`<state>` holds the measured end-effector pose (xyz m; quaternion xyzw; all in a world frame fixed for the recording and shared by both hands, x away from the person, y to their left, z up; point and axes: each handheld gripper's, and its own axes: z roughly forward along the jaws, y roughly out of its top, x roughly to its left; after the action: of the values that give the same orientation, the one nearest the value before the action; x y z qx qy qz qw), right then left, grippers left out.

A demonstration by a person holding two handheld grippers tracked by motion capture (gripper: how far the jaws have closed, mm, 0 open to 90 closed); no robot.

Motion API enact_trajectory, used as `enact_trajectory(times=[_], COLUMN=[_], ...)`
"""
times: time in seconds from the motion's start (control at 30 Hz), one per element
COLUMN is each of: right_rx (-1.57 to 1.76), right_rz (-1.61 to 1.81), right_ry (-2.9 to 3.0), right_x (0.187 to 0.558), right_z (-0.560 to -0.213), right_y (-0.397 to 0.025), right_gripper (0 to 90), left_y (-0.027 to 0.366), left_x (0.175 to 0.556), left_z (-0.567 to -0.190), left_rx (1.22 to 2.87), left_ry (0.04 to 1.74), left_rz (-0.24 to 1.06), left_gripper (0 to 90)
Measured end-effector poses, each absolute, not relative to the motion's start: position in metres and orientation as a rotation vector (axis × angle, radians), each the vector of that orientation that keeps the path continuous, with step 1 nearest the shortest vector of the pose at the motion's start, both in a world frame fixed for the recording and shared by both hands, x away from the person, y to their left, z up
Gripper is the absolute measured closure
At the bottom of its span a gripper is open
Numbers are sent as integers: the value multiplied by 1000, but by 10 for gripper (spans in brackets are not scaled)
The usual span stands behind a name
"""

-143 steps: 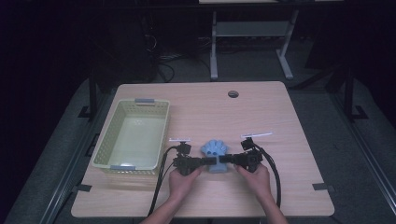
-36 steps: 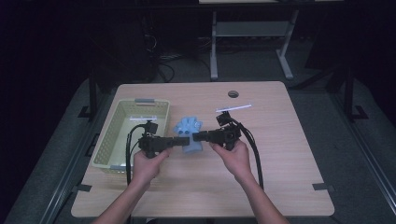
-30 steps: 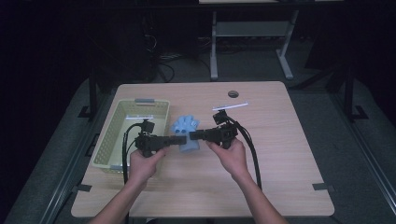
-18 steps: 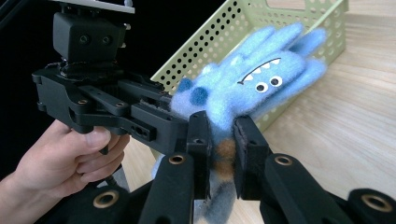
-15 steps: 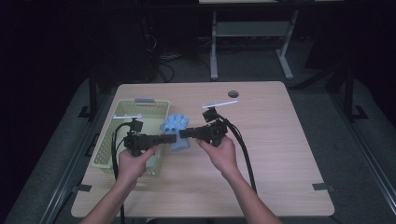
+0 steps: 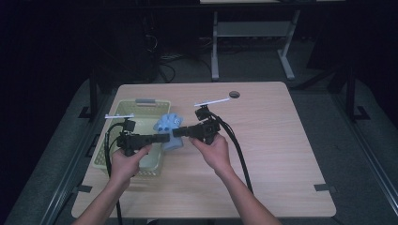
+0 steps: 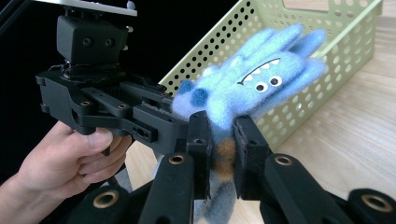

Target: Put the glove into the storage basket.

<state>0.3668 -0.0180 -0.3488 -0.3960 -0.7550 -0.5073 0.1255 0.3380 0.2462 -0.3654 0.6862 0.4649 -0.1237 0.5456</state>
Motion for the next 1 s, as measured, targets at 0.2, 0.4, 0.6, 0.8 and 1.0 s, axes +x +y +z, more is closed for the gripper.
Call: enact_trajectory(times=[0.2, 0.4, 0.6, 0.8, 1.0], right_rx=[-1136, -1130, -1114, -1102, -1097], right_rz=[-1475, -1475, -1483, -1478, -1482], right_ry=[-2195, -2193, -2195, -2188, -2179], right_x=[371, 378, 380, 381, 384], right_z=[-346, -345, -345, -346, -347], right_y=[-9, 2, 12, 21, 28], right_gripper=[788, 785, 785, 785, 785], left_y=[256, 267, 276, 285, 292], left_x=[341, 343, 342, 341, 343], left_z=[-362, -363, -363, -362, -363], left_rx=[1609, 1593, 1584, 1579, 1569], left_ry=[1109, 1120, 1133, 1147, 1158], left_rz=[-293, -292, -280, -273, -281], left_gripper=[705, 706, 707, 708, 711])
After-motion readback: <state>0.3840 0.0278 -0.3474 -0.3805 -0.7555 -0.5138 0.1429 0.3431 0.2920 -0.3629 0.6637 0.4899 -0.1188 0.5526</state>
